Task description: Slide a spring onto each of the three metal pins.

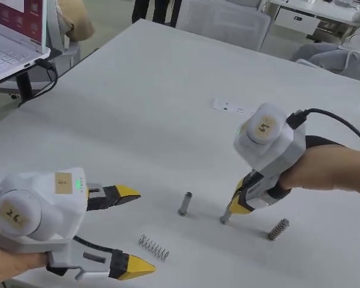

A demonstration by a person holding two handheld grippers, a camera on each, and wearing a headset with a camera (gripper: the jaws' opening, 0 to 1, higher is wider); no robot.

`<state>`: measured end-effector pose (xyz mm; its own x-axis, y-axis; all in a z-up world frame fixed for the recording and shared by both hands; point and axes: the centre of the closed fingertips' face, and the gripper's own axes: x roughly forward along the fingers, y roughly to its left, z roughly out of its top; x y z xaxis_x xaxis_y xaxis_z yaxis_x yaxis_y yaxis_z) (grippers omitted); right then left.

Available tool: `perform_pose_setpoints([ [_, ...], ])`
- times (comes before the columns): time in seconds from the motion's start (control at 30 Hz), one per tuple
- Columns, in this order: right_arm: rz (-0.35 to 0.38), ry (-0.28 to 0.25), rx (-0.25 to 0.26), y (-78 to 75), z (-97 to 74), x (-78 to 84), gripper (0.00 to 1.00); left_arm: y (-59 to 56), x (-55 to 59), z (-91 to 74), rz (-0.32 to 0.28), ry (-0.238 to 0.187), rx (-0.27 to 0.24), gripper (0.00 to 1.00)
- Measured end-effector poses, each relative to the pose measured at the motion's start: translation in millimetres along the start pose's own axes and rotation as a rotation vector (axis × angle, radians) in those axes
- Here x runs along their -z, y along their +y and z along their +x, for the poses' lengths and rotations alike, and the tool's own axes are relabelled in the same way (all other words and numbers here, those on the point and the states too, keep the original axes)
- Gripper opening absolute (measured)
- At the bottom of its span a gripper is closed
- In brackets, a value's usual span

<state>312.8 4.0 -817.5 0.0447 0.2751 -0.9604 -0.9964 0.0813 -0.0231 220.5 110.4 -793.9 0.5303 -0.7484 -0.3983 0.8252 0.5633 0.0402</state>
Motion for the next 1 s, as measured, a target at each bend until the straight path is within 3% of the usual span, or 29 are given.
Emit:
perform_pose_setpoints([
  [0.43, -0.001, 0.023, -0.006, 2.1, 23.2, 5.1, 0.09, -1.3, 3.0, -1.6, -0.005, 0.005, 0.001, 0.64],
  [1.0, 0.008, 0.028, 0.007, 1.6, 33.3, 10.4, 0.09, -1.2, 2.3, -0.1, -0.008, 0.0, 0.001, 0.63],
])
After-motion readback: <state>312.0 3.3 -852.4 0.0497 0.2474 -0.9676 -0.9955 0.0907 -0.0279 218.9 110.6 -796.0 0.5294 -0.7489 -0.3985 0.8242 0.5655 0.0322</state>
